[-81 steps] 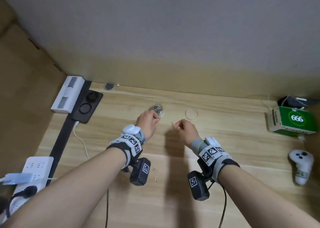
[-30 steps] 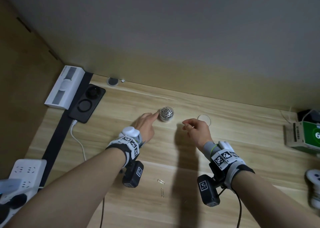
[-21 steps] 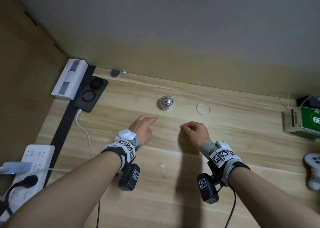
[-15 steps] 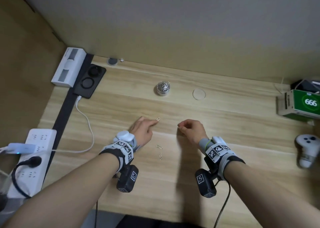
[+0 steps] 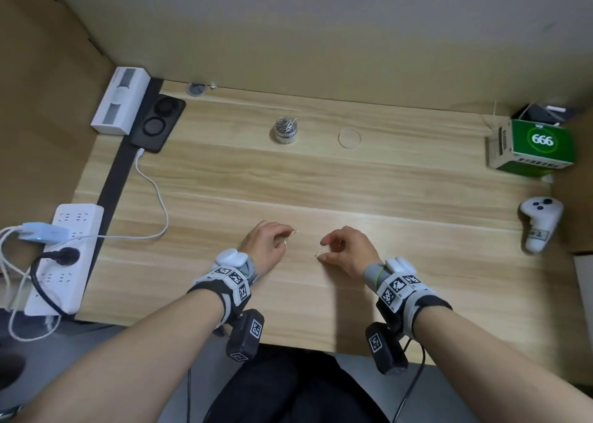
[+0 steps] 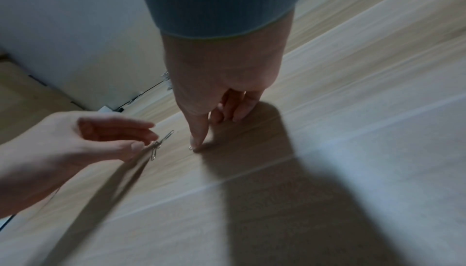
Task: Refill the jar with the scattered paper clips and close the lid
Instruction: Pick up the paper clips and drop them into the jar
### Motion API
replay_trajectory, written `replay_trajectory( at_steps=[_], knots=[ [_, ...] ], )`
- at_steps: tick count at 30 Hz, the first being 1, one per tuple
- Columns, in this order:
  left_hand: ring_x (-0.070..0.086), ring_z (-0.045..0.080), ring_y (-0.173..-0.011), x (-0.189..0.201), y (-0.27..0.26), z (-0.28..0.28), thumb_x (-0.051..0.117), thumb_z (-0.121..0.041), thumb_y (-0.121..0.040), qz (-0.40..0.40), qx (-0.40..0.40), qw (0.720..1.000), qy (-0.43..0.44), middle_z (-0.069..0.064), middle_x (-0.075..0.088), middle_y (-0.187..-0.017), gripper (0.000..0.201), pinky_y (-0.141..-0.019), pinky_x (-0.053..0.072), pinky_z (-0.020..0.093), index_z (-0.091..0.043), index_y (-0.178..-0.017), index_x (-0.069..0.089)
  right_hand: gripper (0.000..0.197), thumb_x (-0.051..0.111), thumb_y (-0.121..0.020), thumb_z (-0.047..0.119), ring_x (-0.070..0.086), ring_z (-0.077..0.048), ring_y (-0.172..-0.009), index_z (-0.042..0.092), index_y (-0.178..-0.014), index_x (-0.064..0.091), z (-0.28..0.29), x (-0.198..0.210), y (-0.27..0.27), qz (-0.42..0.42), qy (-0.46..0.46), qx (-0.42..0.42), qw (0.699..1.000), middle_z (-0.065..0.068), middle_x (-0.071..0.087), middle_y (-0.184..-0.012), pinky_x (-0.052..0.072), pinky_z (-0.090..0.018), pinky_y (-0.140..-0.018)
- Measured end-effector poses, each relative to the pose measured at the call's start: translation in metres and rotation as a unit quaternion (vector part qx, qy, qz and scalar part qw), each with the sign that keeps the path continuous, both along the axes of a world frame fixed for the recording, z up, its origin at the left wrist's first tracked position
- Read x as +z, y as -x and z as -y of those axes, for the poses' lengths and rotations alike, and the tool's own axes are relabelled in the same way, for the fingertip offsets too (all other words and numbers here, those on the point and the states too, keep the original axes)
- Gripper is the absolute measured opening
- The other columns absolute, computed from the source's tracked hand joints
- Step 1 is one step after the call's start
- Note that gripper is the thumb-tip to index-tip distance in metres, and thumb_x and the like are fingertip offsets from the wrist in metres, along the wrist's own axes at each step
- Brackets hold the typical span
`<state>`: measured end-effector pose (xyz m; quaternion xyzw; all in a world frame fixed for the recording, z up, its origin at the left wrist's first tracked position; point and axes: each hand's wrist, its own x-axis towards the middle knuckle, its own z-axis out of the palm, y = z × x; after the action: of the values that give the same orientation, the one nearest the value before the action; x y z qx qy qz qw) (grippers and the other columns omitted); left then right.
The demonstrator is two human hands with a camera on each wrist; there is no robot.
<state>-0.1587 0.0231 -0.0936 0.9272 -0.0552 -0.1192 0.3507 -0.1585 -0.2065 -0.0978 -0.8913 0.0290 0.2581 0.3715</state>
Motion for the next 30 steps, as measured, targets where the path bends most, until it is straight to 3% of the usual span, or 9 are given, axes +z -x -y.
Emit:
replay_trajectory(
  at_steps=[4,10,14,19,25,30],
  knots=[
    [0.058,0.017,-0.099,-0.003,0.002,-0.003,0.064,-0.009,-0.079,0.005,0.007,1.000,-0.009,-0.003,0.063,-0.102,0.033,-0.087,0.047,0.031,-0.018,-0.110,0.068,0.013,0.079,-0.075,0.039,0.051,-0.013,-0.096,0.032,-0.082,0.071,-0.007,-0.004,0.007,0.042,0.063,0.054,0.996,0.008,0.054,-0.093,0.050,-0.036,-0.077],
    [0.047,0.019,-0.108,-0.002,-0.005,-0.006,0.081,-0.031,-0.070,-0.037,0.012,0.996,-0.081,0.001,0.052,-0.114,0.059,-0.094,0.039,0.027,-0.017,-0.123,0.059,0.012,0.071,-0.084,0.037,0.049,-0.014,-0.095,0.028,-0.076,0.068,-0.010,-0.008,0.011,0.068,0.069,0.044,0.994,0.007,0.054,-0.091,0.047,-0.034,-0.073],
    [0.047,0.020,-0.103,-0.005,-0.006,-0.008,0.082,-0.031,-0.070,-0.031,0.017,0.997,-0.074,0.000,0.052,-0.105,0.039,-0.091,0.041,0.030,-0.020,-0.103,0.068,0.014,0.073,-0.083,0.035,0.055,-0.013,-0.088,0.027,-0.074,0.065,-0.008,-0.009,0.006,0.064,0.020,0.007,0.998,0.008,0.058,-0.089,0.046,-0.032,-0.074],
    [0.047,0.015,-0.097,-0.005,-0.011,-0.016,0.079,-0.034,-0.073,-0.045,0.024,0.996,-0.068,-0.005,0.053,-0.093,0.016,-0.078,0.041,0.030,-0.022,-0.080,0.070,0.014,0.076,-0.081,0.035,0.062,-0.015,-0.084,0.026,-0.076,0.066,-0.015,-0.007,-0.005,0.038,-0.010,-0.007,0.999,0.008,0.069,-0.084,0.052,-0.036,-0.077],
    [0.046,0.012,-0.096,-0.009,-0.016,-0.022,0.076,-0.036,-0.077,-0.058,0.015,0.994,-0.091,-0.007,0.052,-0.092,0.019,-0.073,0.043,0.033,-0.020,-0.076,0.065,0.010,0.079,-0.078,0.030,0.064,-0.010,-0.082,0.024,-0.078,0.070,-0.041,-0.008,-0.023,0.038,-0.036,0.005,0.999,0.011,0.073,-0.083,0.053,-0.037,-0.081],
    [0.056,0.014,-0.086,-0.009,-0.022,-0.036,0.072,-0.033,-0.081,-0.060,0.008,0.996,-0.063,-0.010,0.058,-0.085,0.015,-0.073,0.045,0.031,-0.022,-0.076,0.062,0.020,0.077,-0.079,0.033,0.063,-0.012,-0.084,0.030,-0.096,0.067,-0.063,-0.010,-0.039,0.048,0.004,0.066,0.997,0.013,0.068,-0.083,0.052,-0.035,-0.078]
  ],
)
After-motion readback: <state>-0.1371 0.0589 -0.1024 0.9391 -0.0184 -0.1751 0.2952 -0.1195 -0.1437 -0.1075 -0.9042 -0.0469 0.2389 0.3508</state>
